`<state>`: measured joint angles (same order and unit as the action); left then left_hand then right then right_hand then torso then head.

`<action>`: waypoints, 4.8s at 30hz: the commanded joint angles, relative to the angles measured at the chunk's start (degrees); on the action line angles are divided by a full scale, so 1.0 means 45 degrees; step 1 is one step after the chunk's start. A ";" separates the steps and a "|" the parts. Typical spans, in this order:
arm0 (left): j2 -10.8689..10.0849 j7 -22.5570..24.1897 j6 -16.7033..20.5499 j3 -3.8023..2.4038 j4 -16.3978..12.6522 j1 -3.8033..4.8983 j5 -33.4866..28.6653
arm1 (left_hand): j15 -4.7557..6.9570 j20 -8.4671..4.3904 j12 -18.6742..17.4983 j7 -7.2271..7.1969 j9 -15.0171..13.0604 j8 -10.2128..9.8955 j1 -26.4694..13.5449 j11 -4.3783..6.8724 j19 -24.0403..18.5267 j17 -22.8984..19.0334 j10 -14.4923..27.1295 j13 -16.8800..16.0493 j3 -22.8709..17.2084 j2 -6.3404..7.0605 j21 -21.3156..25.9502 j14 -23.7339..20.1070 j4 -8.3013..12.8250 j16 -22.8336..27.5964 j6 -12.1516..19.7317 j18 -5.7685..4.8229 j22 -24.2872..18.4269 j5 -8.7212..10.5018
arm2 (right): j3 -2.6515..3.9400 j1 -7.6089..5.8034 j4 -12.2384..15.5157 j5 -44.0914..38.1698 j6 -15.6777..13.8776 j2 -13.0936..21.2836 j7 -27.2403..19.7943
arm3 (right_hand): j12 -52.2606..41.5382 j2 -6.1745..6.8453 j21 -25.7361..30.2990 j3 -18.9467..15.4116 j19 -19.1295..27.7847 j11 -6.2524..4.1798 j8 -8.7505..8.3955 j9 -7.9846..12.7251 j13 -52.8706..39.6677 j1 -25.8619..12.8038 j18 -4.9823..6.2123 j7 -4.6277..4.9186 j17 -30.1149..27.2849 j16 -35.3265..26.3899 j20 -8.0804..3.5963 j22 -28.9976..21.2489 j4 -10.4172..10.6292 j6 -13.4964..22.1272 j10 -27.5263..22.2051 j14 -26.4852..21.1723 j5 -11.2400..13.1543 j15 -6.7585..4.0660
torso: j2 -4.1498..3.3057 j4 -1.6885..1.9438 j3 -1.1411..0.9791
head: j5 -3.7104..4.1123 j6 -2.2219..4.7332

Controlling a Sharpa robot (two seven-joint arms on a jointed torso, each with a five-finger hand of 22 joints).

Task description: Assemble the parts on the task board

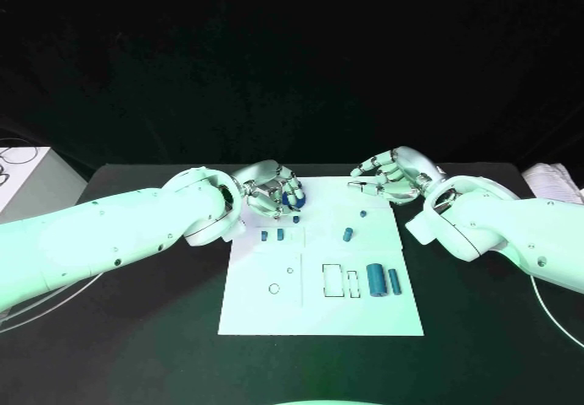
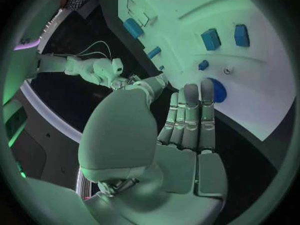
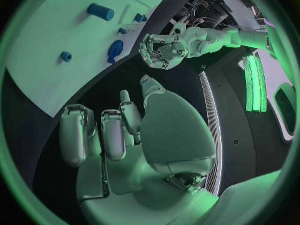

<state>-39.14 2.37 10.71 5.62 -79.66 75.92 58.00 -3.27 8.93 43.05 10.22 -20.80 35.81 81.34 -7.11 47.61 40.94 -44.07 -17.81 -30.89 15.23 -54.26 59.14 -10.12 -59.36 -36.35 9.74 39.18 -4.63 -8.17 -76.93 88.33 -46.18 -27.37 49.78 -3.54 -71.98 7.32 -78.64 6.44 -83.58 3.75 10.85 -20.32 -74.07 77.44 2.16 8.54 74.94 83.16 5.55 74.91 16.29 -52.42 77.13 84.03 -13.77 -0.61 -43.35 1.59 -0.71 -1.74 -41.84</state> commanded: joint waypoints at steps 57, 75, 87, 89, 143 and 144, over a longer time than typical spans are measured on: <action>0.1966 -0.1067 -0.1455 0.0486 0.2189 -0.0094 0.4646 | 0.0146 -0.0065 -0.1145 -0.0248 0.1603 -0.1522 0.0223 0.0157 0.0334 0.0219 -0.0891 0.1922 -0.0976 -0.0532 -0.1472 0.1266 0.0776 -0.2827 -0.2335 0.0177 0.1168 0.0043 | 0.0005 0.0003 0.0040 -0.0018 0.0024 -0.0092 -0.0210 | 0.0020 -0.0058 -0.0017 0.0145 0.0013 -0.0016 0.0068 -0.0025 0.0007 -0.0024 0.0181 0.0002 0.0515 -0.0018 -0.0009 0.1538 -0.0002 0.0132 -0.0021 0.0623 -0.0162 0.0006 | -0.0029 -0.0012 0.0009 | 0.0103 -0.0068; 0.2075 -0.1056 -0.1830 0.0492 0.2229 -0.0172 0.4523 | 0.0091 -0.0034 -0.1592 -0.0206 0.1673 -0.1807 0.0079 0.0086 0.0274 0.0029 -0.0900 0.2205 -0.1027 -0.0420 -0.1595 0.1264 0.0945 -0.2937 -0.2433 0.0166 0.1285 0.0061 | 0.0005 0.0002 0.0071 -0.0045 0.0034 -0.0063 -0.0190 | 0.0020 -0.0058 -0.0017 0.0145 0.0013 -0.0016 0.0068 -0.0025 0.0007 -0.0024 0.0181 0.0002 0.0515 -0.0018 -0.0009 0.1538 -0.0002 0.0132 -0.0021 0.0623 -0.0162 0.0006 | -0.0015 -0.0002 0.0003 | 0.0138 -0.0091; 0.2074 -0.1226 -0.1967 0.0493 0.2258 -0.0182 0.4568 | 0.0243 -0.0122 -0.1683 -0.0269 0.1641 -0.1954 0.0299 0.0265 0.0531 0.0291 -0.1617 0.2341 -0.1326 -0.0766 -0.2061 0.1619 0.1454 -0.3308 -0.2873 0.0125 0.1779 0.0055 | 0.0005 0.0001 0.0076 -0.0051 0.0035 -0.0048 -0.0182 | 0.0009 -0.0054 -0.0018 0.0160 0.0004 -0.0021 0.0082 -0.0031 0.0003 -0.0037 0.0179 -0.0004 0.0511 -0.0025 -0.0013 0.1541 0.0005 0.0116 0.0001 0.0628 -0.0170 0.0001 | -0.0017 -0.0006 0.0009 | 0.0157 -0.0106; 0.2083 -0.1232 -0.1953 0.0493 0.2275 -0.0183 0.4583 | 0.0268 -0.0148 -0.1693 -0.0266 0.1634 -0.1982 0.0327 0.0290 0.0576 0.0369 -0.1709 0.2356 -0.1378 -0.0838 -0.2153 0.1699 0.1545 -0.3371 -0.2938 0.0113 0.1874 0.0054 | 0.0005 0.0001 0.0078 -0.0053 0.0035 -0.0048 -0.0183 | 0.0009 -0.0054 -0.0018 0.0160 0.0004 -0.0021 0.0082 -0.0031 0.0003 -0.0037 0.0179 -0.0004 0.0511 -0.0025 -0.0013 0.1541 0.0005 0.0116 0.0001 0.0628 -0.0170 0.0001 | -0.0012 0.0000 0.0010 | 0.0157 -0.0130; -0.0227 -0.0336 -0.0675 -0.0320 0.0799 -0.0280 0.3622 | 0.0482 -0.0366 -0.2490 -0.0423 0.1326 -0.2468 -0.0220 0.0526 0.1366 0.1148 -0.2900 0.2621 -0.1332 -0.1093 -0.2998 0.2655 0.2070 -0.3913 -0.3910 -0.0086 0.2941 0.0072 | 0.0006 0.0002 0.0064 -0.0058 -0.0012 0.0013 -0.0234 | 0.0068 -0.0039 0.0045 0.0205 0.0017 -0.0033 0.0105 -0.0042 0.0064 -0.0050 0.0191 -0.0015 0.0438 -0.0077 -0.0025 0.1502 0.0003 0.0098 -0.0016 0.0622 -0.0179 -0.0011 | -0.0014 0.0001 0.0020 | -0.0006 -0.0038; -0.0219 -0.0358 -0.0669 -0.0318 0.0833 -0.0282 0.3654 | 0.0482 -0.0366 -0.2490 -0.0423 0.1326 -0.2468 -0.0220 0.0526 0.1366 0.1148 -0.2900 0.2621 -0.1332 -0.1093 -0.2998 0.2655 0.2070 -0.3913 -0.3910 -0.0086 0.2941 0.0072 | 0.0006 0.0002 0.0062 -0.0058 -0.0022 0.0011 -0.0241 | 0.0068 -0.0039 0.0045 0.0205 0.0017 -0.0033 0.0105 -0.0042 0.0064 -0.0050 0.0191 -0.0015 0.0438 -0.0077 -0.0025 0.1502 0.0003 0.0098 -0.0016 0.0622 -0.0179 -0.0011 | -0.0013 -0.0001 0.0015 | -0.0016 -0.0034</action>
<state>-40.27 1.23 8.33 4.21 -76.04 74.66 73.54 -1.02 7.27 32.12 8.23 -14.74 25.02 80.78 -4.75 53.33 46.04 -56.58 -6.08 -37.15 10.29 -67.62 70.86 -0.86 -76.71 -53.52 9.72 52.36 -4.50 -8.17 -76.93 88.57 -46.11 -27.73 49.86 -3.95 -71.87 7.32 -78.43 7.10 -83.59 3.69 11.12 -20.46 -73.82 77.44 2.15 8.52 74.92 83.14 5.55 74.92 16.31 -52.06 77.08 84.03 -14.19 -0.61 -43.38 1.65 -0.63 -1.68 -42.02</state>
